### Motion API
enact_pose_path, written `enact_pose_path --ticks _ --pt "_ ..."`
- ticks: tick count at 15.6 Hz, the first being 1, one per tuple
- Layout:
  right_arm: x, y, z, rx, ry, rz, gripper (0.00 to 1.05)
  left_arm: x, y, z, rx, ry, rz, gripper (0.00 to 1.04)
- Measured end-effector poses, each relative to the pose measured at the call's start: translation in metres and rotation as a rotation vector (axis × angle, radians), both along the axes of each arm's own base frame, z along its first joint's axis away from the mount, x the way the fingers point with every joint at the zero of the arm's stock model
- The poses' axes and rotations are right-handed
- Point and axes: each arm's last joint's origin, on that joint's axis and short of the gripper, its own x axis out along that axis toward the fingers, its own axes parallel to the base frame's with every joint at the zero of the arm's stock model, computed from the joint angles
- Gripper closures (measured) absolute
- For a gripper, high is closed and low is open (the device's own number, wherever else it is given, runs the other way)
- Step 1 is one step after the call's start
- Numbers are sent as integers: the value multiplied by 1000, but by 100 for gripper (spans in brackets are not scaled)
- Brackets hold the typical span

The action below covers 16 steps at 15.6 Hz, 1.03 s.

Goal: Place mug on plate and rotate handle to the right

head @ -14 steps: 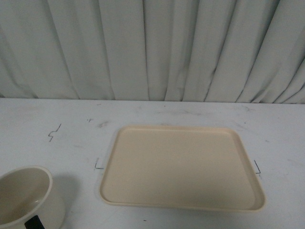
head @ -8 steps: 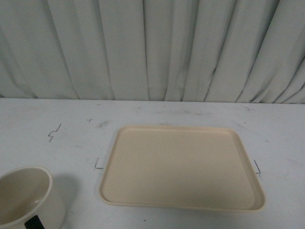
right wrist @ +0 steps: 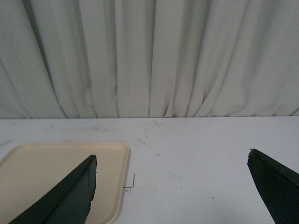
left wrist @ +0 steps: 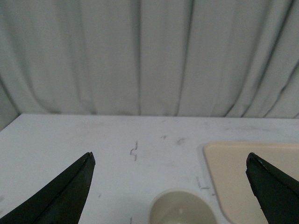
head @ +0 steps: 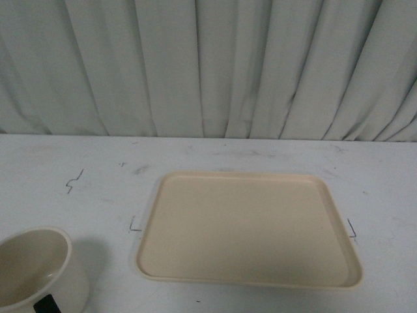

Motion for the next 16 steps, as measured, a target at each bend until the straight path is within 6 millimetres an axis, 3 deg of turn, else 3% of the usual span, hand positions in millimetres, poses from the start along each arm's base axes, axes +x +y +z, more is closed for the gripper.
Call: enact_pose_path --ticks 1,2,9,16 --pt "0 0 0 2 -1 1 6 6 -9 9 109 490 194 7" --pt "0 0 0 3 0 1 6 21 -7 16 193 721 359 7" --pt "0 0 0 3 0 1 6 81 -15 16 -77 903 205 7" --pt "0 0 0 3 0 1 6 124 -21 -18 -103 992 198 7"
